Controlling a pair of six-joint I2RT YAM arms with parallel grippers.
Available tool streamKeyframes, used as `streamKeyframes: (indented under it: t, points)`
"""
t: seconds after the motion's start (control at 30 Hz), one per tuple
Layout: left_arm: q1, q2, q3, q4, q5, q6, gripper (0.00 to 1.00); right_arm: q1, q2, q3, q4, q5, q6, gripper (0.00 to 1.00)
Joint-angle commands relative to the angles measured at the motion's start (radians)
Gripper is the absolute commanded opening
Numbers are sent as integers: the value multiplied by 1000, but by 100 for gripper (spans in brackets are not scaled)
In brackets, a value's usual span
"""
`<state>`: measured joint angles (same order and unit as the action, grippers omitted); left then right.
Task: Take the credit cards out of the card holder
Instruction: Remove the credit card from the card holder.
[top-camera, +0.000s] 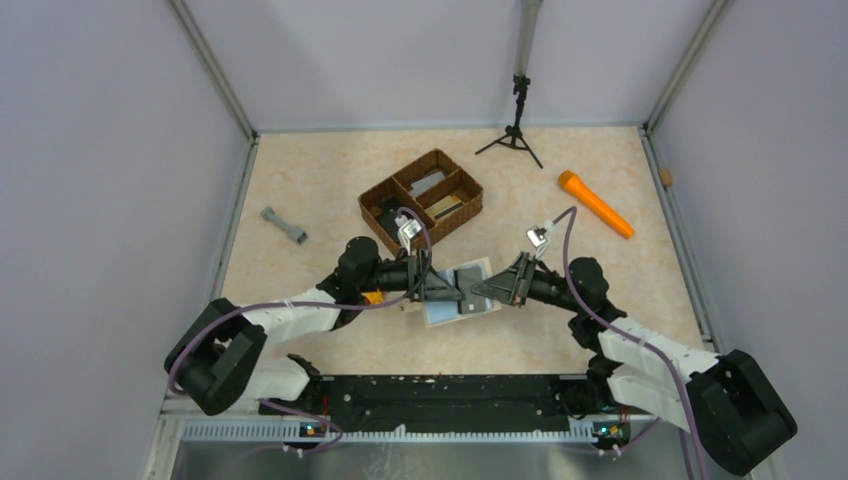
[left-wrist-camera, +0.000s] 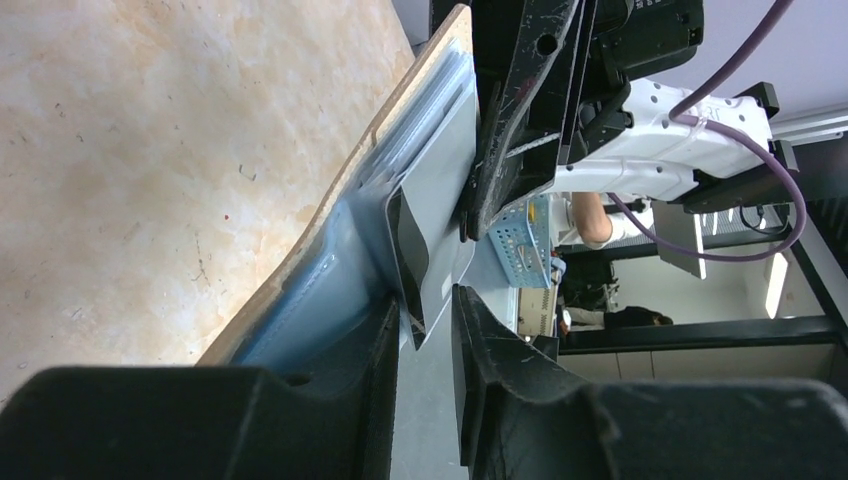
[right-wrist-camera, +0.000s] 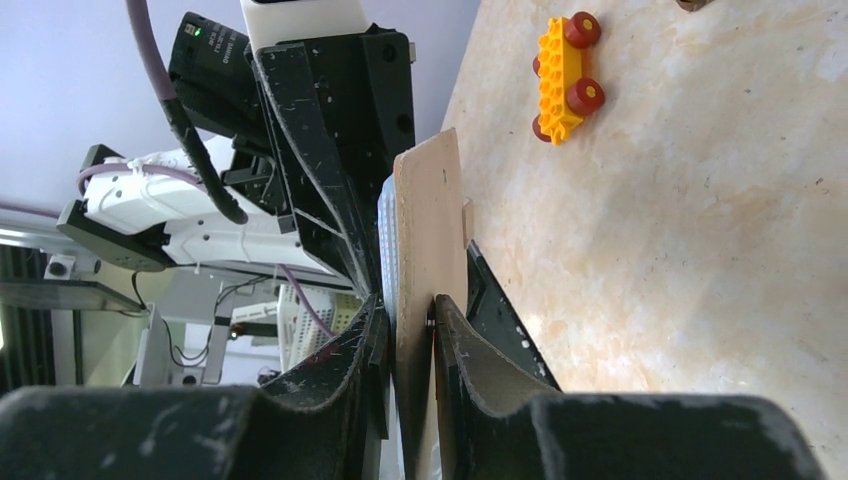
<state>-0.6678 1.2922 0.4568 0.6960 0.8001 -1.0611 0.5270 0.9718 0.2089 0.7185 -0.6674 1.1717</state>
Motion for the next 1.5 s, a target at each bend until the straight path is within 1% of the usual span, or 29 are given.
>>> streamKeyframes:
  t: [0.0,0.03,0.07,0.13,0.2,0.23,0.3,0.33,0.37,0.4,0.53,0.63,0.73,0.8,0.83,1.0,1.07,1.17,1.23,1.33,1.4,1.47]
  points:
    - [-7,27,44,102,13,-11,28,-5,9,3,103,-31,4,1]
    - [-8,32,42,116,14,-18,25,-5,12,2,108,-34,5,0]
    - [-8,34,40,131,16,-23,19,-5,14,1,110,-35,5,0]
    - [-7,35,30,163,11,-34,0,-5,14,0,111,-35,5,0]
    - [-6,31,17,170,2,-34,0,-5,8,-3,115,-35,5,1]
    - [-5,29,13,168,2,-32,0,-5,3,-5,121,-35,5,5]
    - [-3,24,5,166,1,-31,0,-5,-10,-13,137,-33,9,19]
    - [-1,22,0,167,2,-31,0,-5,-16,-14,133,-31,8,24]
    - [1,18,-4,166,2,-31,0,-5,-21,-12,123,-27,3,27]
    - [4,13,-9,166,2,-31,0,-5,-23,-11,113,-24,-2,29]
    - [11,0,-22,156,-4,-25,0,-12,-24,-15,118,-21,0,30]
    - [19,-10,-27,130,-4,-12,0,-21,-25,-16,117,-25,2,30]
    - [27,-23,-32,99,-2,2,0,-34,-26,-16,115,-33,2,22]
    - [32,-33,-37,85,-2,8,0,-42,-28,-16,109,-37,2,14]
    - [33,-39,-39,78,-2,11,0,-44,-28,-16,105,-37,1,12]
    - [42,-59,-49,44,-7,27,0,-53,-31,-17,99,-41,1,11]
    - [44,-63,-53,43,-9,27,0,-53,-31,-16,97,-41,0,7]
    - [43,-55,-51,63,-4,13,0,-53,-27,-15,98,-40,1,5]
    - [43,-35,-48,100,8,-4,16,-53,-22,-14,115,-46,11,5]
    - [42,-13,-46,145,17,-23,37,-53,-11,-12,139,-58,25,5]
    - [43,-2,-43,164,16,-32,47,-53,-7,-9,141,-64,28,5]
    - [42,7,-35,175,19,-34,53,-53,-7,-12,145,-64,31,5]
